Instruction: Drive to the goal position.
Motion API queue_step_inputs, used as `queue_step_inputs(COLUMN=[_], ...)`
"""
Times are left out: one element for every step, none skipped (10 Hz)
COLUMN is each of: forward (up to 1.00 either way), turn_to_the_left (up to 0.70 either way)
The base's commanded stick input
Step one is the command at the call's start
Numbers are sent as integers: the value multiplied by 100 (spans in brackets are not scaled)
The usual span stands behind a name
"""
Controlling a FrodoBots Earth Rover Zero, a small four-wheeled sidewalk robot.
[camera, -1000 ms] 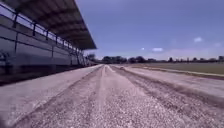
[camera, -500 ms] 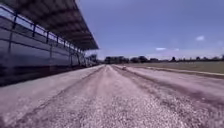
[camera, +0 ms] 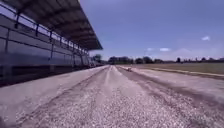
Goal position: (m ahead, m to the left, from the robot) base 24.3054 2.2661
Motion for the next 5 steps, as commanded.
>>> queue_step_inputs(forward=[100, 100, 100, 100, 100], turn_to_the_left=[0, 0, 26, 2, 0])
